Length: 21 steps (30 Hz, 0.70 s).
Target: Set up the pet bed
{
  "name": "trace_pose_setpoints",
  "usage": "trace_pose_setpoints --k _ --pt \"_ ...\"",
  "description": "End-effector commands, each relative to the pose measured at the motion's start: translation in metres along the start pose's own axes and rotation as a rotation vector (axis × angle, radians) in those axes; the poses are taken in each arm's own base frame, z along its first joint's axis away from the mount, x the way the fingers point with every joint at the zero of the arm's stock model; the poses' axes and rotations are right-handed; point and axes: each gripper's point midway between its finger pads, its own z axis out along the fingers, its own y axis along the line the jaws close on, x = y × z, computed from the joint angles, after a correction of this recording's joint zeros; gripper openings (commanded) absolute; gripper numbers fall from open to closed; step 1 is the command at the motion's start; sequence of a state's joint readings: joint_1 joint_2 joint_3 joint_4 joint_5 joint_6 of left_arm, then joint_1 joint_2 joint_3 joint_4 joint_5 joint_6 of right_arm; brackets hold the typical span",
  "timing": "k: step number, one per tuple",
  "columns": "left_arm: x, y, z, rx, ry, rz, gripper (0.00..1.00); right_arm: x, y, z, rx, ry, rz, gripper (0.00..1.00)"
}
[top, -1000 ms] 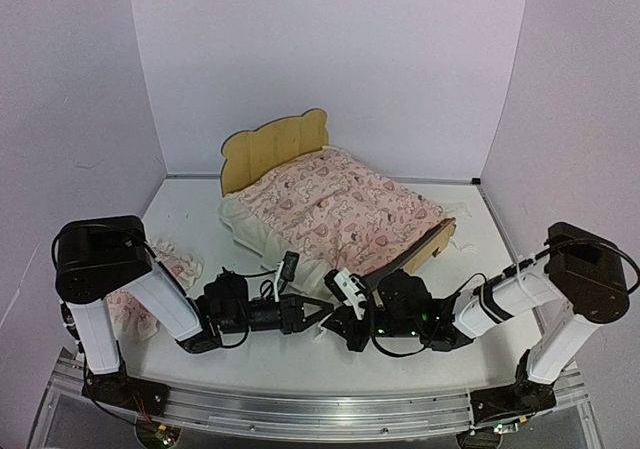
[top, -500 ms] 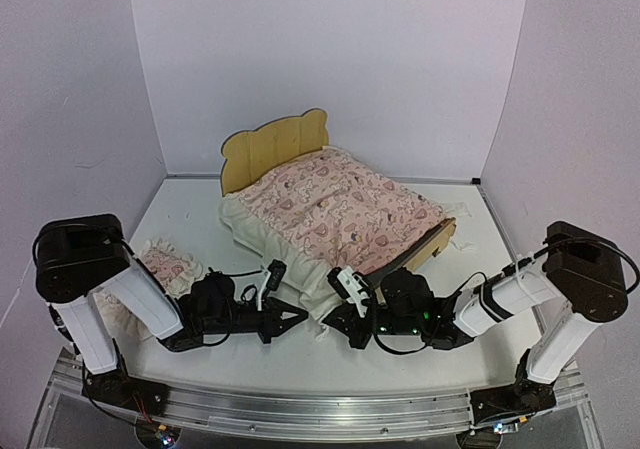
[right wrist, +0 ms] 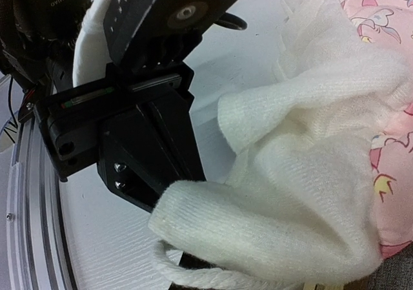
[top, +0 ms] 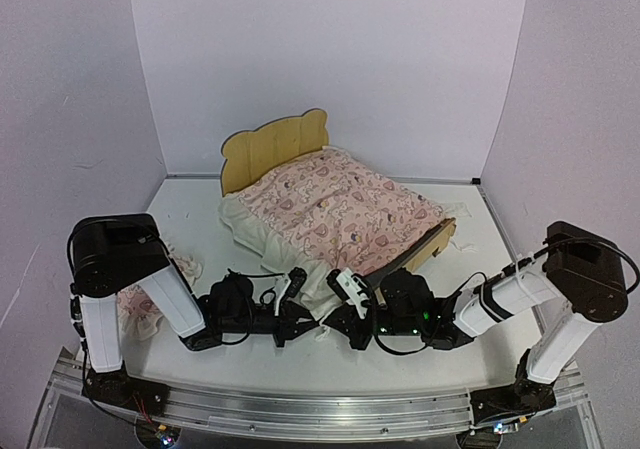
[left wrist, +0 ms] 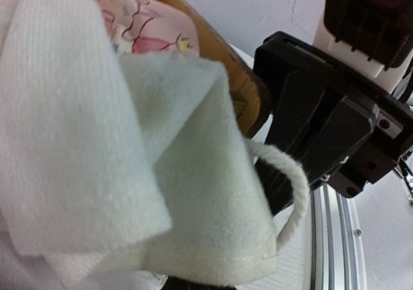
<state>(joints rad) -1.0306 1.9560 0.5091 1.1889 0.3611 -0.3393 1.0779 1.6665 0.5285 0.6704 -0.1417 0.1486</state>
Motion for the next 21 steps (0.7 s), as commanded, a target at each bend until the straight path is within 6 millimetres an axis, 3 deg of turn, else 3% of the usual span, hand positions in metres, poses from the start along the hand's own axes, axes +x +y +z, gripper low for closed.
trace_pose_setpoints --k 1,7,21 --pt "-0.034 -0.019 0.004 0.113 -0.096 0.112 0.04 -0.020 0.001 -0.003 0.003 -0.047 -0.049 0.00" --pt "-0.037 -0.023 -0.001 0.207 -0.085 0.142 0.10 -0.017 0.003 -0.003 -0.005 -0.021 -0.091 0.00" --pt "-0.034 -0.047 -0.007 0.361 -0.063 0.139 0.37 -0.018 0.001 -0.001 -0.001 -0.010 -0.104 0.00"
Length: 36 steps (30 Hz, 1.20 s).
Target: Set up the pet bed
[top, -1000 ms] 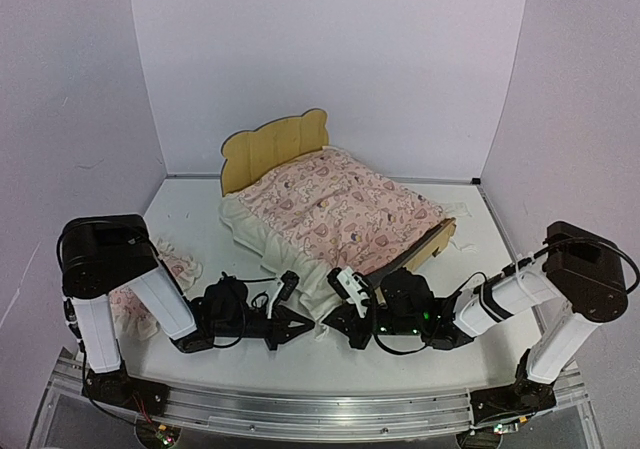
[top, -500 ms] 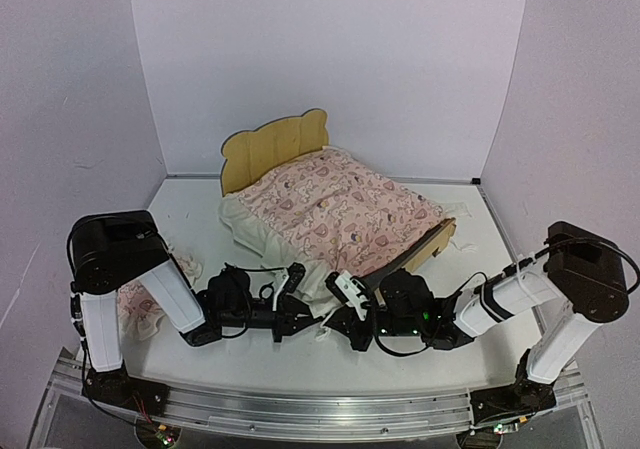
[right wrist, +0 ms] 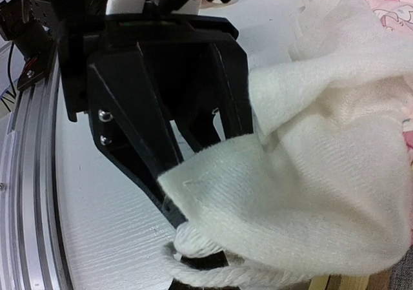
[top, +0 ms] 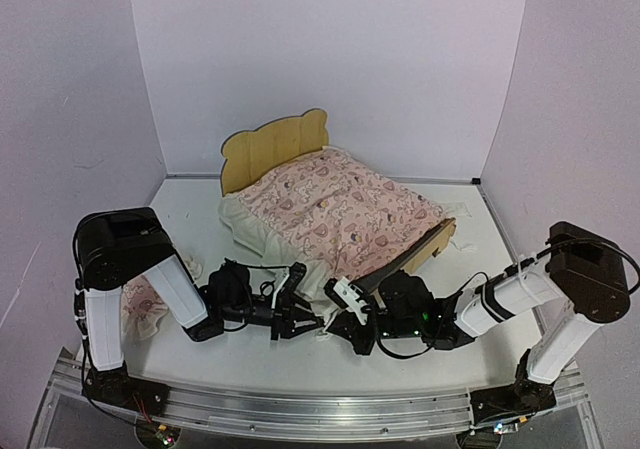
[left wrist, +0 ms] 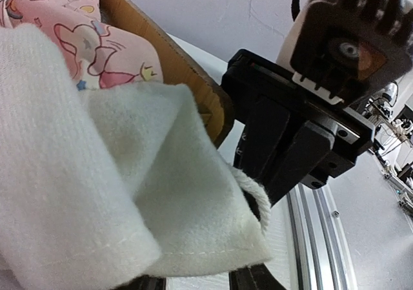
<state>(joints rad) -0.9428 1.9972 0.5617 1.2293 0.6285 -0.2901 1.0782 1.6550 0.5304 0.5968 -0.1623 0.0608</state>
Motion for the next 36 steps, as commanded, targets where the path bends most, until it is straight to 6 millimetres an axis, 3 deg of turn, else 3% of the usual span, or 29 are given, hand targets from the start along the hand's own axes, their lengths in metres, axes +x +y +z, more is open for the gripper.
trace_pose_setpoints --k 1,13,27,30,32,36 --pt "-0.026 -0.039 0.001 0.171 -0.071 0.091 0.38 -0.031 -0.003 -0.001 0.016 -0.070 -0.026 0.00" --pt "-0.029 -0.037 0.004 0.192 -0.098 0.064 0.41 -0.034 -0.002 -0.003 0.014 -0.074 -0.035 0.00" --pt "-0.033 -0.026 0.007 0.176 -0.120 0.019 0.01 -0.034 -0.001 -0.005 0.006 -0.071 -0.048 0.00" --pt "-0.037 -0.027 0.003 0.168 -0.137 0.015 0.00 -0.033 0.000 -0.005 0.002 -0.062 -0.044 0.00" --pt "-0.038 -0.025 0.001 0.154 -0.142 -0.001 0.00 -0.031 -0.001 -0.004 0.007 -0.029 -0.008 0.05" --pt "-0.037 -0.021 0.001 0.130 -0.145 -0.040 0.00 -0.032 -0.003 -0.014 0.049 0.003 0.188 0.26"
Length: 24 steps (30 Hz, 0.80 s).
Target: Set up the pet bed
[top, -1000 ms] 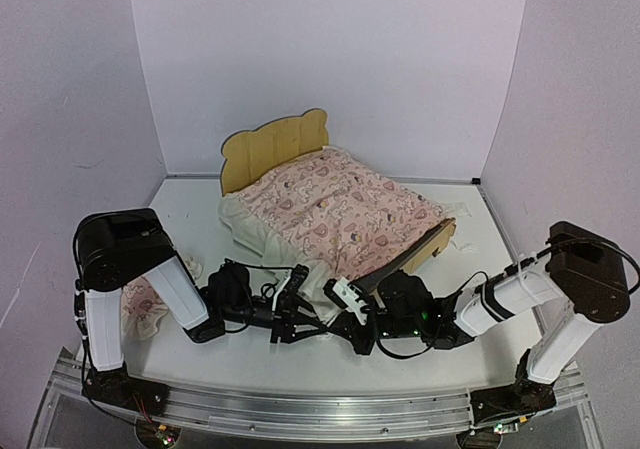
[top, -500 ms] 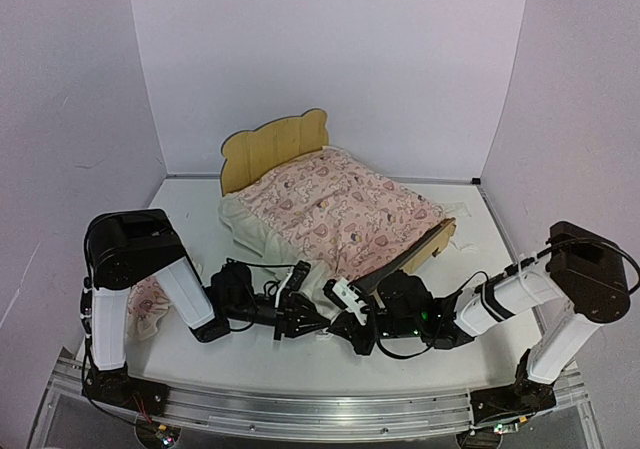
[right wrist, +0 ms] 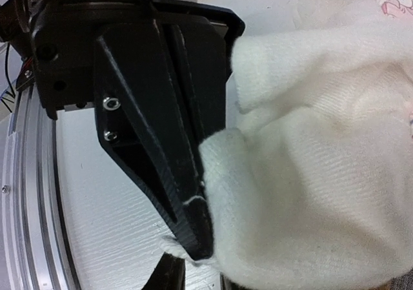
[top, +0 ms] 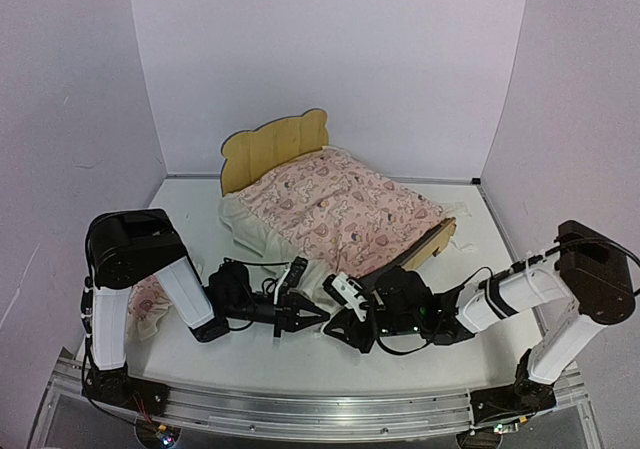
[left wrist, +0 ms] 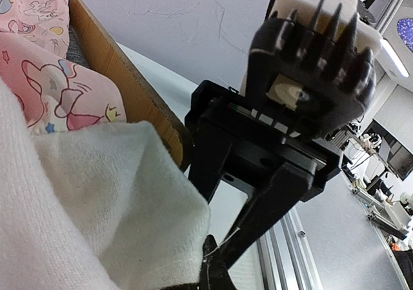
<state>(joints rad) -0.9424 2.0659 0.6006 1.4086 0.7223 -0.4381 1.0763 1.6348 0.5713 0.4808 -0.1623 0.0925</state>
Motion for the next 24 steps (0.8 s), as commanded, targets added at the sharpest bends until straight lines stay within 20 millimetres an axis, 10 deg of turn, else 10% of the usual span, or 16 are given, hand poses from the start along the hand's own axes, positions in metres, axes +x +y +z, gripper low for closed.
trace_pose_setpoints --k 1,8,24 --pt "-0.019 -0.004 -0.004 -0.007 -0.074 0.012 0.00 -0.032 -0.002 -0.019 0.061 -0.034 0.192 0.31" --pt "-0.027 0.003 -0.007 -0.058 -0.110 -0.039 0.00 -0.020 0.018 -0.027 0.156 0.031 0.469 0.51" --pt "-0.028 0.018 -0.009 -0.087 -0.126 -0.136 0.00 0.005 0.000 0.011 0.369 -0.257 0.231 0.37"
